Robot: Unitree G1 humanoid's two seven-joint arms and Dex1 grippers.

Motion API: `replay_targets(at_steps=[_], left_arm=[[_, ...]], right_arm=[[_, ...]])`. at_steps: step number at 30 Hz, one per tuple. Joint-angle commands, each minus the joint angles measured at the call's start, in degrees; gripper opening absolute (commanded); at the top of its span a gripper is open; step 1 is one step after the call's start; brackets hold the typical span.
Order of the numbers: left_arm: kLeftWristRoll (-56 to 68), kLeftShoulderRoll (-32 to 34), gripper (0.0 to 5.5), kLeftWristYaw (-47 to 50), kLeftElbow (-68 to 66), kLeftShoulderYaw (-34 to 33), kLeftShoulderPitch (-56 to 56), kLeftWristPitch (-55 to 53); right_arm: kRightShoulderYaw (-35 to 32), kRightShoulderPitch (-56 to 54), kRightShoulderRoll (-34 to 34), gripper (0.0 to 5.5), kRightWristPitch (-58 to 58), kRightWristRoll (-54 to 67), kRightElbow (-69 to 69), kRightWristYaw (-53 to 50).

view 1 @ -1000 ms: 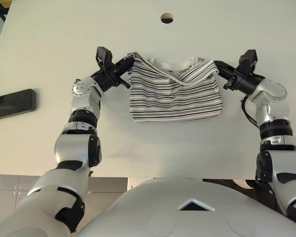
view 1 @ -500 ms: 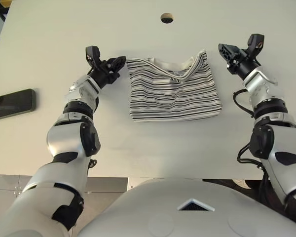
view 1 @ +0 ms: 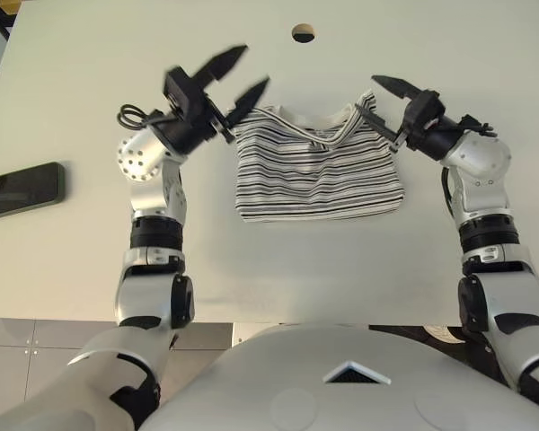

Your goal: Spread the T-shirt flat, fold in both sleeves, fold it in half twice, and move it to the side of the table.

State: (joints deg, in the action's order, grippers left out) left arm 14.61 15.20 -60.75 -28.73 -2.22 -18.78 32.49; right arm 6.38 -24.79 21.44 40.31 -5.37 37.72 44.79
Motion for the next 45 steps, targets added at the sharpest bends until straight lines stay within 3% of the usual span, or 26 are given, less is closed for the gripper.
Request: replay_targets(at_steps=[1,9,27,30,37,45], left_arm=[[-10.02,3.56,2.43,-0.78,2.12,7.59,7.29,7.21],[-20.93,7.33,2.43,5.63,1.72,14.53,12.51,16.79],[-18.99,7.43,2.43,10.39,0.26,19.85,12.28,14.93],[-20.04,7.95,2.43,11.69,0.33,19.78,11.59,14.6],[-35.87,15.01,2.43,17.55,-4.09,23.34,8.35,17.38],[-38.6,20.22,2.43,15.57,-4.51,28.76,5.2,17.58]], right_arm=[[4.86,1.18,1.82,2.18,3.08,-7.4,-2.15,-2.66],[9.26,-0.35,2.68,2.18,1.03,-16.61,-0.36,-11.22],[9.17,-10.52,1.38,2.18,-10.91,-21.58,11.17,-31.62],[9.13,-9.85,1.59,2.18,-7.46,-19.89,9.75,-30.66],[13.08,-9.32,4.78,2.18,-8.48,-23.0,12.81,-25.73],[19.32,-2.8,11.13,2.18,-16.8,-26.15,-2.19,-9.93]])
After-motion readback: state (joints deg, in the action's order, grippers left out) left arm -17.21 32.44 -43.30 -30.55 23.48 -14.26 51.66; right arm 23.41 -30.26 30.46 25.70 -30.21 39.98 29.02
